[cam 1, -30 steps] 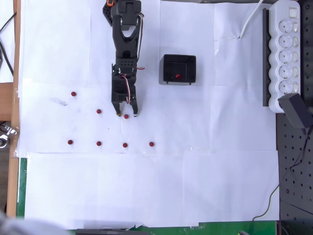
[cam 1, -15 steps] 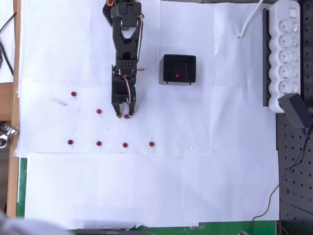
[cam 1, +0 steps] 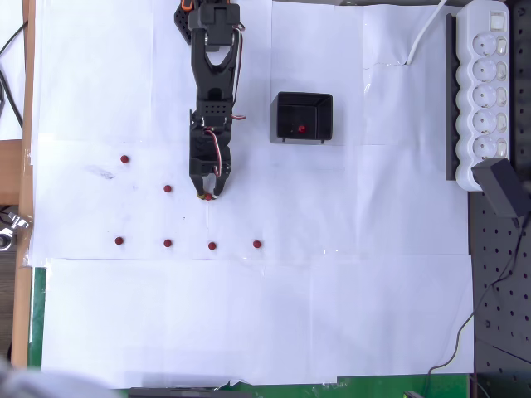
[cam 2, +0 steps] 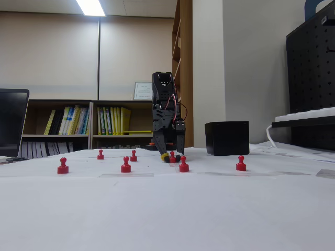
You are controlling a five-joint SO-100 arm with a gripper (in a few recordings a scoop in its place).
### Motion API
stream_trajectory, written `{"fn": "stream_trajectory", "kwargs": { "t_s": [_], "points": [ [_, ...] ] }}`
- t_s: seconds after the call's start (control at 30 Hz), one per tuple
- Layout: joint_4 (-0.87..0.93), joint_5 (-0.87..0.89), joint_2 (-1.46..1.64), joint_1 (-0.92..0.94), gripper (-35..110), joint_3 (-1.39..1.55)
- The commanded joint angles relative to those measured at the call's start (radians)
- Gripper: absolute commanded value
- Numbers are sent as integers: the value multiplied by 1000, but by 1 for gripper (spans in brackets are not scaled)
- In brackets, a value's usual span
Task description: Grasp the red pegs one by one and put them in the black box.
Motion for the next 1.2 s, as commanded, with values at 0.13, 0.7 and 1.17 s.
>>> {"fn": "stream_trajectory", "kwargs": {
  "t_s": [0.13, 0.7, 1.17],
  "points": [
    [563, -178, -238, -81, 0, 155],
    [1709, -563, -385, -515, 0, 962],
    [1466, -672, -250, -755, 0, 672]
  ]
}}
